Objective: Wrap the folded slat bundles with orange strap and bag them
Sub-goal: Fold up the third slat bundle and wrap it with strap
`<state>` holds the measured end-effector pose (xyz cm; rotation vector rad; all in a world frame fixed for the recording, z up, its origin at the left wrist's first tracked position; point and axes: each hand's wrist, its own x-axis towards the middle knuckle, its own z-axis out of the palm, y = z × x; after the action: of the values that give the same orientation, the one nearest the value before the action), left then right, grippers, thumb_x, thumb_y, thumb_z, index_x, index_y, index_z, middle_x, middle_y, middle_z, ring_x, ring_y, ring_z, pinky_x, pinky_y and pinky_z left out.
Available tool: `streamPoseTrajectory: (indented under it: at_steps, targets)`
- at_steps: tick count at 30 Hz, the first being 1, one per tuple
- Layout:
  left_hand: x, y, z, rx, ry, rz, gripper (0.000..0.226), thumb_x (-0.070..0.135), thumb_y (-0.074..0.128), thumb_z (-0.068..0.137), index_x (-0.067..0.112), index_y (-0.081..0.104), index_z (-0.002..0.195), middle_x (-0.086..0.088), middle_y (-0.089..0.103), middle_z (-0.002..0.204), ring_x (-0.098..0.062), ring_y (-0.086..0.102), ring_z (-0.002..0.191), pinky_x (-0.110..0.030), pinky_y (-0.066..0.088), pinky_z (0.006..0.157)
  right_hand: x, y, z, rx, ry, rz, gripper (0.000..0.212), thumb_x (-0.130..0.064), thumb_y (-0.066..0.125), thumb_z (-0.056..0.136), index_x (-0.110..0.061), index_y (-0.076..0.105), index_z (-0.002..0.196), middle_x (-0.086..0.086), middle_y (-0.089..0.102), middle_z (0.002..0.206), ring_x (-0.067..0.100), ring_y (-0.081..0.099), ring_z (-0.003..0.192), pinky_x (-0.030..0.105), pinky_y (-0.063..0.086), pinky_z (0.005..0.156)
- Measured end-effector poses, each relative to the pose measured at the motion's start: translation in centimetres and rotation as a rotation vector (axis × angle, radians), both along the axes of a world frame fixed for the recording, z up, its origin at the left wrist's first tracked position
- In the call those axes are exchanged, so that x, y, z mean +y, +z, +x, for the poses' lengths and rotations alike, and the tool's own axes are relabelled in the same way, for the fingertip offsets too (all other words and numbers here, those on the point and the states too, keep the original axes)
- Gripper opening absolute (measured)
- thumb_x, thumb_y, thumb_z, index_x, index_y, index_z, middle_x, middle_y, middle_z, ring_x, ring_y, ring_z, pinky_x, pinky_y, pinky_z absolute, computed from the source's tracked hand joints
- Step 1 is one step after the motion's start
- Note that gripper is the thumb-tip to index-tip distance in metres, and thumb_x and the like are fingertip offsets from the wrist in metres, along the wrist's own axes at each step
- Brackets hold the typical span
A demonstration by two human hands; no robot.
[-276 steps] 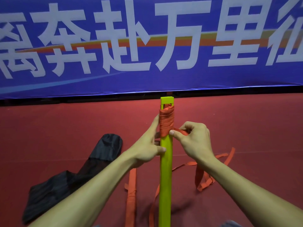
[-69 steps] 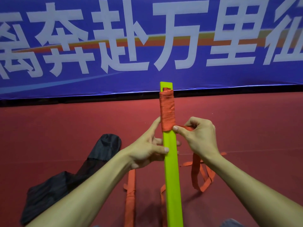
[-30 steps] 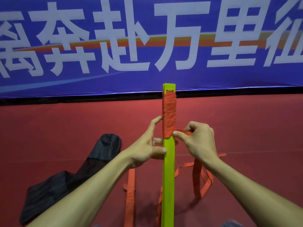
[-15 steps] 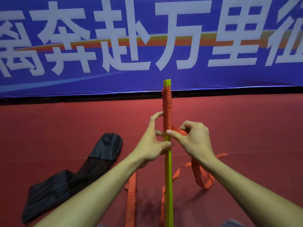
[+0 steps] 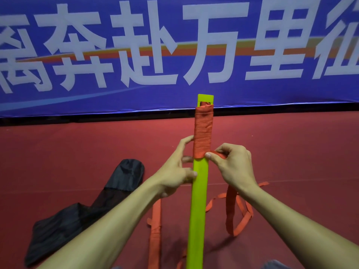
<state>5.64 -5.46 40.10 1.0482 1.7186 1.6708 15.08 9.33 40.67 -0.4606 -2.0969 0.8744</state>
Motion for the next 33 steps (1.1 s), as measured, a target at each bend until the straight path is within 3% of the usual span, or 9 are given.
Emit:
streamPoseTrajectory:
  at_steps: [3,6,11,18,22,25,27,30,33]
  targets:
    - [-0.5,-0.1,-0.1,-0.051,-0.16,0.007,0.092,-0.016,0.059,0.082,0.054,0.034,0.136,-0.023,0.064,0.11,-0.027,0.059,0.077,-0.04,0.054,0.075,0.1,0.1,0.2,0.003,0.02,-0.011,0.022,-0.037,0.081,0.076,-0.025,0.067,0.063,-0.009,0.063,0.057,0.009,0.054,0.054,0.034,0.046,0.055]
    - [-0.6,0.1,-0.1,-0.037,-0.149,0.006,0.091,-0.019,0.058,0.089,0.046,0.023,0.143,-0.019,0.069,0.105,-0.022,0.069,0.082,-0.045,0.056,0.081,0.2,0.0,0.2,0.015,0.033,-0.015,0.022,-0.039,0.082,0.075,-0.023,0.07,0.065,-0.009,0.064,0.058,0.008,0.055,0.055,0.032,0.046,0.054]
    - [-0.7,-0.1,0.1,-0.016,-0.078,-0.014,0.092,-0.014,0.064,0.087,0.056,0.031,0.136,-0.024,0.06,0.114,-0.037,0.064,0.091,-0.047,0.058,0.082,0.9,-0.3,0.0,-0.029,-0.003,-0.037,0.032,-0.045,0.082,0.072,-0.02,0.066,0.062,-0.01,0.053,0.05,0.006,0.046,0.051,0.029,0.035,0.051]
    - [-0.1,0.0,0.2,0.052,0.172,0.008,0.086,-0.007,0.07,0.087,0.061,0.037,0.128,-0.019,0.059,0.111,-0.022,0.064,0.07,-0.03,0.059,0.071,0.5,0.2,0.5,-0.019,0.052,-0.018,0.03,-0.038,0.082,0.075,-0.016,0.065,0.063,-0.007,0.054,0.053,0.007,0.043,0.051,0.022,0.034,0.051]
    - [0.4,0.0,0.6,0.134,0.23,0.007,0.09,-0.003,0.075,0.084,0.059,0.033,0.133,-0.017,0.064,0.104,-0.017,0.065,0.063,-0.024,0.051,0.061,-0.9,0.4,0.0,0.042,0.099,0.028,0.046,-0.038,0.084,0.071,-0.019,0.047,0.051,-0.008,0.038,0.043,0.01,0.035,0.047,0.021,0.027,0.047]
    - [0.9,-0.3,0.6,0.204,0.315,0.011,0.092,0.01,0.084,0.078,0.063,0.031,0.132,-0.015,0.068,0.098,-0.021,0.065,0.06,-0.038,0.054,0.061,-1.3,0.5,-0.4,0.044,0.052,0.041,0.049,-0.036,0.084,0.072,-0.02,0.043,0.05,-0.007,0.041,0.042,0.012,0.036,0.045,0.028,0.03,0.048]
    - [1.0,-0.5,0.5,0.216,0.39,-0.007,0.096,0.018,0.089,0.071,0.064,0.03,0.131,-0.011,0.071,0.094,-0.032,0.071,0.067,-0.048,0.06,0.071,-1.3,0.6,-0.5,0.05,0.03,0.04,0.046,-0.036,0.083,0.072,-0.02,0.045,0.051,-0.005,0.044,0.045,0.012,0.039,0.047,0.034,0.036,0.05]
    - [1.0,-0.7,0.6,0.238,0.423,0.011,0.094,0.021,0.093,0.063,0.048,0.036,0.133,0.0,0.073,0.09,-0.021,0.072,0.08,-0.049,0.059,0.079,-1.3,0.6,-0.5,0.053,0.022,0.034,0.041,-0.037,0.083,0.072,-0.021,0.05,0.053,-0.005,0.049,0.048,0.015,0.045,0.05,0.037,0.042,0.051]
    - [1.2,-0.4,1.0,0.241,0.345,0.099,0.072,-0.001,0.084,0.073,0.035,0.05,0.125,-0.001,0.071,0.1,-0.009,0.067,0.086,-0.043,0.06,0.081,-1.1,0.5,-0.5,0.05,0.01,0.046,0.039,-0.036,0.082,0.074,-0.022,0.052,0.053,-0.007,0.049,0.047,0.012,0.043,0.05,0.037,0.042,0.053]
